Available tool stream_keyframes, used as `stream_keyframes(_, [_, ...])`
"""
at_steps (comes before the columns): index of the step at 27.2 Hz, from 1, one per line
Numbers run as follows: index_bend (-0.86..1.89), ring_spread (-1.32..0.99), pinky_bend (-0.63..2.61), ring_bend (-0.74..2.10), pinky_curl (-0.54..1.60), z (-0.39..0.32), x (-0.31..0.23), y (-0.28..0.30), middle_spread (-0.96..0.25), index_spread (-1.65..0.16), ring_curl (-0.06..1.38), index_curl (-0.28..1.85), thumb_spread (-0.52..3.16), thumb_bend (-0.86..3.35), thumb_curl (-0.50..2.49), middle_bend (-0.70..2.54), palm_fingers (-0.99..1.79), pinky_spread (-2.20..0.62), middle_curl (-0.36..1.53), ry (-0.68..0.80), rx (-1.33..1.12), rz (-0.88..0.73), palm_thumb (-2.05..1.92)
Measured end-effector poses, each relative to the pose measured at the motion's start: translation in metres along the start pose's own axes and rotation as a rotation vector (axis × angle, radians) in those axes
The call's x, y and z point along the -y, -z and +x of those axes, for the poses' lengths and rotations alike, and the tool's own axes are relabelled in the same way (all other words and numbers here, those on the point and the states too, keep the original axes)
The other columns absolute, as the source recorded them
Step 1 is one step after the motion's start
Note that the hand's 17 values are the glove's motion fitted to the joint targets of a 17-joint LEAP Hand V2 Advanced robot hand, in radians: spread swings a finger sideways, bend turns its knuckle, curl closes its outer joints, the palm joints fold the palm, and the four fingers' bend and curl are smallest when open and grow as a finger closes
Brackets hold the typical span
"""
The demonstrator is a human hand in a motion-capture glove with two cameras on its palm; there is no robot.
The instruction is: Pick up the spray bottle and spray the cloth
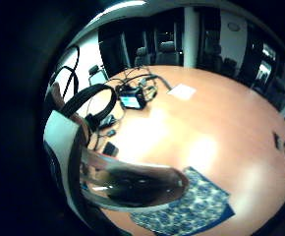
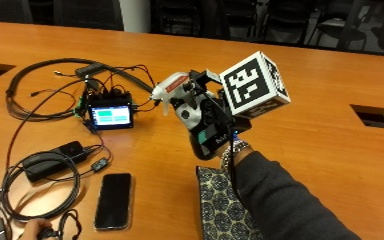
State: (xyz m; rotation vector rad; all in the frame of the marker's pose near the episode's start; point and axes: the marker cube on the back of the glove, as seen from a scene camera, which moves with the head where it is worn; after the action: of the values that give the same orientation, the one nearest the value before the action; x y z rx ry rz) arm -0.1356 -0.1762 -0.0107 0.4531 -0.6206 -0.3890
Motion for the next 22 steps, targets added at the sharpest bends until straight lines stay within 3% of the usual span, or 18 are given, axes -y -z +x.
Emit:
stream_keyframes(6, [0.14,-0.23,0.65,0.70,0.42,0.016,-0.010,-0.032,-0.23,-0.27,0.48,0.45,1.13,-0.01,0.58,0.47,1.26,-0.32,0.57,-0.070,0.165,0.088,0.84])
stream_keyframes(15, [0.14,-0.22,0.62,0.71,0.41,0.042,-0.040,-0.063,-0.23,-0.26,0.48,0.44,1.17,-0.01,0.56,0.46,1.23,-0.31,0.56,-0.213,0.289,0.087,0.84])
stream_keyframes(22, [0.14,-0.21,0.58,0.70,0.41,0.042,-0.047,-0.071,-0.23,-0.26,0.48,0.44,1.20,-0.01,0.55,0.47,1.22,-0.30,0.57,-0.230,0.313,0.104,0.85])
